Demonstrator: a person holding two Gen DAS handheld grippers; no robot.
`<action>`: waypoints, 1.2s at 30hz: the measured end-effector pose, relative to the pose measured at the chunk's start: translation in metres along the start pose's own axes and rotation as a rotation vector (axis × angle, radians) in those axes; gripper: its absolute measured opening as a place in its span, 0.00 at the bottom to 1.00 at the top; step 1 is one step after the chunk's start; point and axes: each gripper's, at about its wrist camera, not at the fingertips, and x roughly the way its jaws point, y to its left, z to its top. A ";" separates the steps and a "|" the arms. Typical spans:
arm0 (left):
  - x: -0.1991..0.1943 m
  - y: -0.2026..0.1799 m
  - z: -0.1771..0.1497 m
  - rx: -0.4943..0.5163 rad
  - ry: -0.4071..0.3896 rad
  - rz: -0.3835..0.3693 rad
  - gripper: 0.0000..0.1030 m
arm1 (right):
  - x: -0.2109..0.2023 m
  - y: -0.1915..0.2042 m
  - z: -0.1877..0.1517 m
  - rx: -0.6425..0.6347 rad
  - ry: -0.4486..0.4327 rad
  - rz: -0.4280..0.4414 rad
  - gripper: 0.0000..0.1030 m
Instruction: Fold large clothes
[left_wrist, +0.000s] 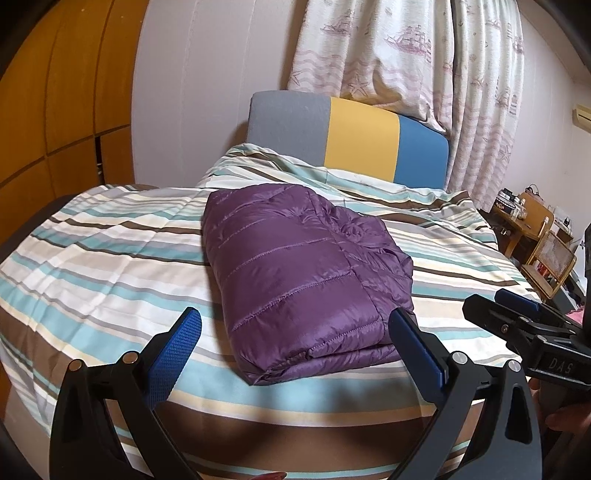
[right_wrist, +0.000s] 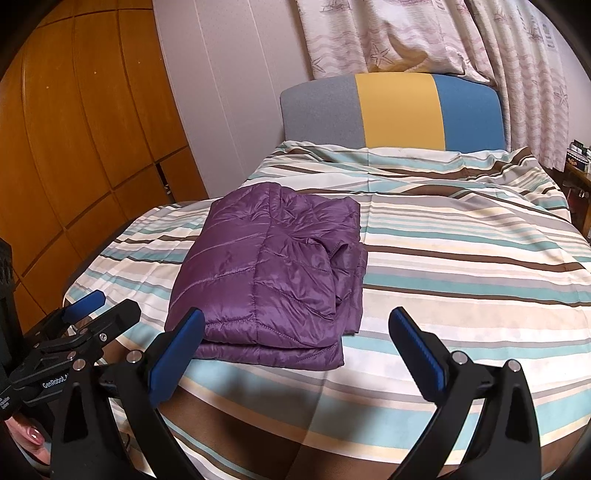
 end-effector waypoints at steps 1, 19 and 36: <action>0.000 0.000 0.000 -0.001 -0.001 -0.001 0.97 | 0.000 0.000 0.000 -0.001 -0.001 0.000 0.96; 0.003 0.000 -0.001 -0.011 0.011 -0.012 0.97 | 0.002 0.002 -0.001 0.001 0.004 0.002 0.97; 0.002 0.000 -0.004 -0.020 0.018 -0.005 0.97 | 0.004 0.002 -0.002 0.006 0.010 0.005 0.98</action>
